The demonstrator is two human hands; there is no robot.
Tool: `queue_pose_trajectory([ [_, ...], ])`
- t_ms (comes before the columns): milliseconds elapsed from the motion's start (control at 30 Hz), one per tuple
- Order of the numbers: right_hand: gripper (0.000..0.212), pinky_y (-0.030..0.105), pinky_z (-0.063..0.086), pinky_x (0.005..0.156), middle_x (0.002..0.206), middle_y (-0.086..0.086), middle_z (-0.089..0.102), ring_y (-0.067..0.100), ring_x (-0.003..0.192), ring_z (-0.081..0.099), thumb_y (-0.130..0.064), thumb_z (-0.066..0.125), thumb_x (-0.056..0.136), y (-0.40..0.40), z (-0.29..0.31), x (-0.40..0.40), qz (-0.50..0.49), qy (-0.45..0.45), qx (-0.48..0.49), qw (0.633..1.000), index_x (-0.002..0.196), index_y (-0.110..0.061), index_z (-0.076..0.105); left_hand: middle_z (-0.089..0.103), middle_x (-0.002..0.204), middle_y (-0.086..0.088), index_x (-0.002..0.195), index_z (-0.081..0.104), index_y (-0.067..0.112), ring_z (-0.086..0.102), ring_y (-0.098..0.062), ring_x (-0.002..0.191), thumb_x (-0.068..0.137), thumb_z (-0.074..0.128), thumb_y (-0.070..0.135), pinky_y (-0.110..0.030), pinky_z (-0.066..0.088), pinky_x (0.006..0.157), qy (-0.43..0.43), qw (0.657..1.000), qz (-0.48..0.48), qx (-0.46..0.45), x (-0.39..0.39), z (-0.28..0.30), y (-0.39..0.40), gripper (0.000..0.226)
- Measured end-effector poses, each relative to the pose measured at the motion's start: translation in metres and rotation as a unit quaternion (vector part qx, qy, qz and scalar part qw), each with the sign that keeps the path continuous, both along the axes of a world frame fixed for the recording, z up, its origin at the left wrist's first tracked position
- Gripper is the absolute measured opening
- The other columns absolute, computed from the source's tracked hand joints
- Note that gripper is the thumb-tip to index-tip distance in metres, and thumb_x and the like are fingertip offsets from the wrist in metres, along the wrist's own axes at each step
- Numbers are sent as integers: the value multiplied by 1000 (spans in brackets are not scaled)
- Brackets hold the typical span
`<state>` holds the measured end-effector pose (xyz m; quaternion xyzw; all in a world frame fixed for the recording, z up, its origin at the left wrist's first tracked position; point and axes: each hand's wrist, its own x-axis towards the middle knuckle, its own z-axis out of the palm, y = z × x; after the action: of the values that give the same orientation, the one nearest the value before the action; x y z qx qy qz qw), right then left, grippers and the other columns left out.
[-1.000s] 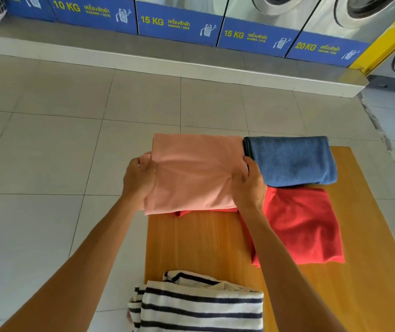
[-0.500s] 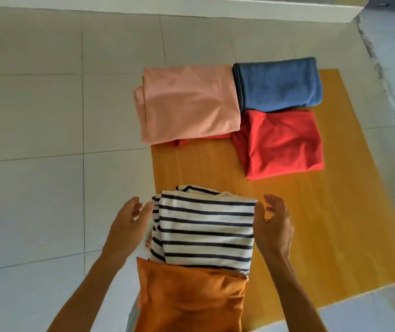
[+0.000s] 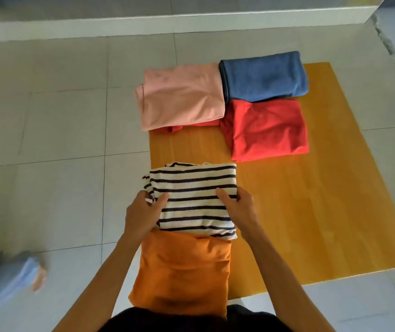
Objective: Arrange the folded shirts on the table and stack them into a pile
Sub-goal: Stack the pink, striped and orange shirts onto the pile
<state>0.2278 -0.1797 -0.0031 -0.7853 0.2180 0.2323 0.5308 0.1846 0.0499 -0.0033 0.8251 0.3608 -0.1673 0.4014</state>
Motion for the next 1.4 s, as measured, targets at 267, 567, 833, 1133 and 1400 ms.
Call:
queue_pose_trajectory([
  [267, 48, 47, 61, 84, 108, -4, 66, 17, 97, 68, -50, 73, 83, 8, 1, 24, 8, -11, 31, 999, 118, -24, 51, 56, 135, -6, 142, 40, 18, 55, -27, 123, 83, 62, 57, -43, 48, 102, -28, 993, 71, -90, 14, 3, -20, 74],
  [567, 35, 43, 61, 85, 106, -2, 76, 15, 97, 74, -32, 76, 87, 28, 72, 125, 50, -112, 115, 986, 119, -26, 63, 73, 110, -5, 120, 62, 20, 69, -27, 103, 79, 70, 47, -51, 55, 89, -163, 929, 161, -291, 93, 54, 30, 50],
  [833, 44, 31, 56, 79, 104, -5, 70, 12, 95, 68, -49, 66, 90, 89, 100, 288, 45, -207, 18, 977, 122, -18, 59, 72, 101, 1, 107, 66, 22, 69, -18, 94, 86, 65, 47, -38, 57, 80, -294, 917, 164, -215, 251, 87, 83, 33],
  [1133, 50, 47, 52, 100, 123, 1, 66, 24, 113, 63, -53, 58, 91, 95, 11, 330, 71, -123, -96, 985, 130, -20, 59, 63, 120, -7, 131, 49, 14, 60, -28, 110, 97, 45, 46, -33, 48, 83, -175, 965, 145, -131, 305, -21, 76, 47],
  [1400, 48, 35, 51, 90, 115, -3, 68, 20, 108, 62, -53, 59, 92, 99, 6, 327, 64, -151, -143, 976, 128, -21, 60, 64, 112, -4, 127, 52, 14, 62, -23, 101, 96, 44, 51, -32, 50, 79, -194, 968, 130, -88, 301, -27, 79, 49],
])
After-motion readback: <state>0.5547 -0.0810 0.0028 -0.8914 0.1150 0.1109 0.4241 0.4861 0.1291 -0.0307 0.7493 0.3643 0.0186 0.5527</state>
